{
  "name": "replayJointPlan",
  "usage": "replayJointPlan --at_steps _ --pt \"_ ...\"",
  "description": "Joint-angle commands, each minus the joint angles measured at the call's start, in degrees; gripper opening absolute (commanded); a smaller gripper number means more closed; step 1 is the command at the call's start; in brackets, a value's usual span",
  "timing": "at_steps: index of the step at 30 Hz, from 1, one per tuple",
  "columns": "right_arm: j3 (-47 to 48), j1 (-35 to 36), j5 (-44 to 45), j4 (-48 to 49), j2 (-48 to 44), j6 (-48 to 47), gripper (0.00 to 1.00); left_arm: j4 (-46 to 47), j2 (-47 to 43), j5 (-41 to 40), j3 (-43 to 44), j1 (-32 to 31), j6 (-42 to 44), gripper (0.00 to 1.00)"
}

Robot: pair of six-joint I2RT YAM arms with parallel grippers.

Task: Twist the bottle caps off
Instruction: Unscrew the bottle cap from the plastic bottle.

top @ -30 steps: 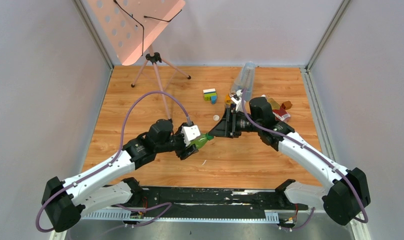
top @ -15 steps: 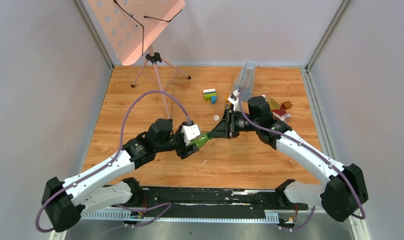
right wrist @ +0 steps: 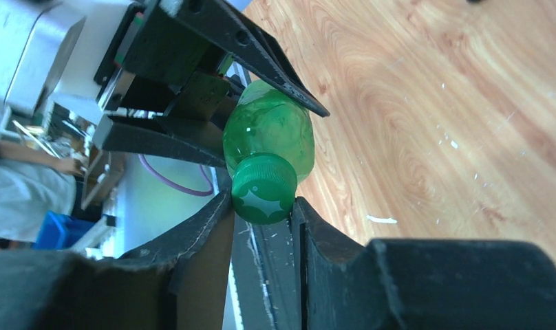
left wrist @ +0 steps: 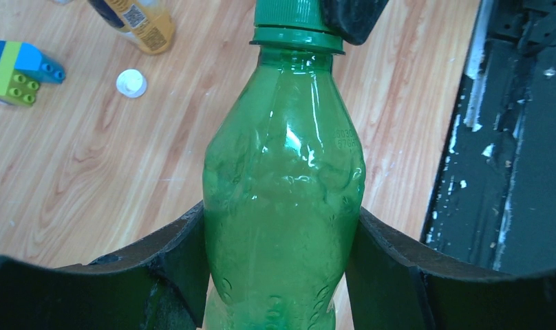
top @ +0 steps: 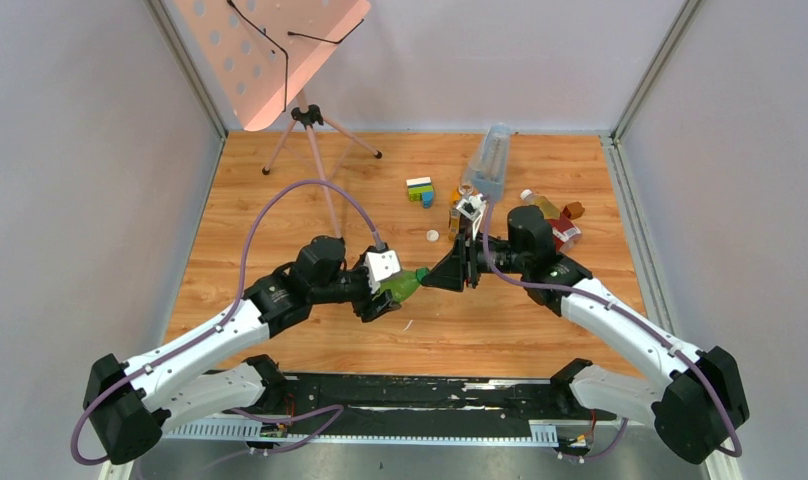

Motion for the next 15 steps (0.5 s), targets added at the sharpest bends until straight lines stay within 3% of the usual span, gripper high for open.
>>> replayJointPlan --at_steps 1,7,10,11,13,15 --pt "-0.2 0.5 -2.2 8.4 -2.0 -13.5 0.00 0.7 0.0 10.1 3.5 -0.2 -3.6 0.00" --pt "0.0 0.5 -4.1 9.3 -2.0 -18.7 0.00 -3.0 0.3 16.3 4.4 -0.2 -4.4 0.00" --pt "1.0 0.4 2.1 8.1 -2.6 -12.9 0.01 -3.1 0.3 12.5 4.5 -0.2 -5.3 0.00" --pt "1.9 0.4 4.1 6.3 -2.5 -10.3 0.10 -2.9 0.2 8.8 4.5 -0.2 -5.5 0.00" --pt "4.2 0.3 8.7 1.9 -2.3 -3.8 0.39 -3.0 0.1 4.0 4.2 -0.2 -4.6 0.00" --pt "4.9 0.2 9.2 -2.1 -2.4 1.5 0.54 -3.4 0.2 0.1 4.2 -0.2 -4.3 0.00"
